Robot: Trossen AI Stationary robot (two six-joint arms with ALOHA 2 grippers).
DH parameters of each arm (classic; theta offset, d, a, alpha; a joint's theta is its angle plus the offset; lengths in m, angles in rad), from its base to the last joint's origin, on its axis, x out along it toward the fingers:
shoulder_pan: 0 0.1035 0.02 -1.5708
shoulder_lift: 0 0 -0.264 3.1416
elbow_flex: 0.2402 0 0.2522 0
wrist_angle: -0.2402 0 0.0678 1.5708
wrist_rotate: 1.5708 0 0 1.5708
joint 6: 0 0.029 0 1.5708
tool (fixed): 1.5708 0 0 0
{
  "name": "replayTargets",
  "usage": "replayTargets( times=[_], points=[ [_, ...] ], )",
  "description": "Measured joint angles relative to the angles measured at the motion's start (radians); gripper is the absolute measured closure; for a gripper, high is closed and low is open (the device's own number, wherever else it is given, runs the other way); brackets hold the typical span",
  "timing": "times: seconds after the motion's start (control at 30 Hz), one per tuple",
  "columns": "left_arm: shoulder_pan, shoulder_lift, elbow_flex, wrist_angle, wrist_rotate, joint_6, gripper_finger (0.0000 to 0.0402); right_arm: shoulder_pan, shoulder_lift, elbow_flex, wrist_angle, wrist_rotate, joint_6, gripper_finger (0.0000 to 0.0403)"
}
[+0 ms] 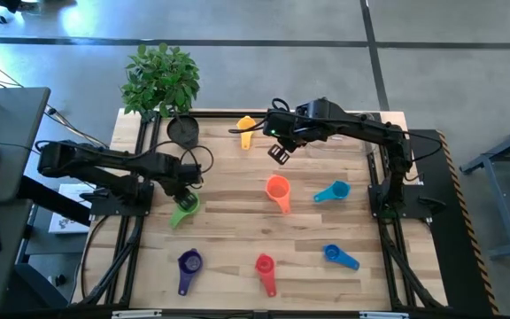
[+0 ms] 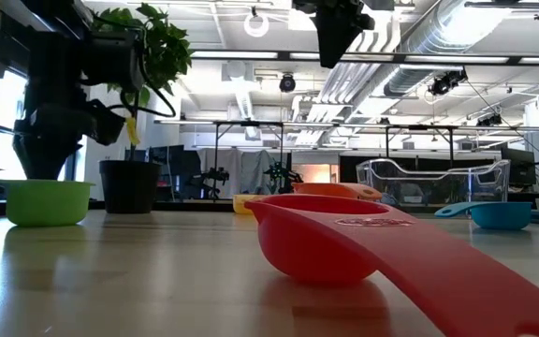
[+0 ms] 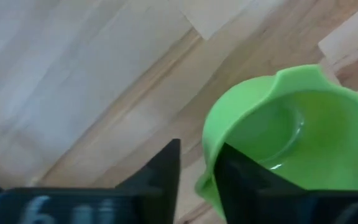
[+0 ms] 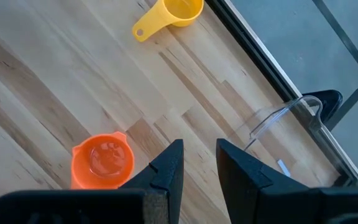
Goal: Nest measuring cups in basket
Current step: Stack the green measuring cup on the orange measuring cup
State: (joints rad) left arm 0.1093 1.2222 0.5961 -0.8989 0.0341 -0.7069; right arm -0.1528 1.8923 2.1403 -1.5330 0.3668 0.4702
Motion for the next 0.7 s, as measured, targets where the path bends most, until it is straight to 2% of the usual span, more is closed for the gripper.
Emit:
replayTargets(
  times=[0.1,0.17,0.4,0.7],
  points=[
    [0.0,0.0,0.0,0.031,0.036,-0.023,0.0377,0.0,0.0,0.0,0.0,-0.001,0.0,0.0316],
    [0.0,-0.002,0.001,0.06,0.062,-0.034,0.039,0.001,0.0,0.0,0.0,-0.003,0.0,0.0316],
    [-0.001,-0.001,0.0,0.164,0.113,-0.14,0.0391,0.003,0.0,0.0,-0.011,-0.005,-0.019,0.0316],
    [-0.005,-0.001,0.073,0.226,0.085,-0.233,0.0392,0.003,0.0,0.0,-0.038,-0.008,-0.019,0.0316]
  ],
)
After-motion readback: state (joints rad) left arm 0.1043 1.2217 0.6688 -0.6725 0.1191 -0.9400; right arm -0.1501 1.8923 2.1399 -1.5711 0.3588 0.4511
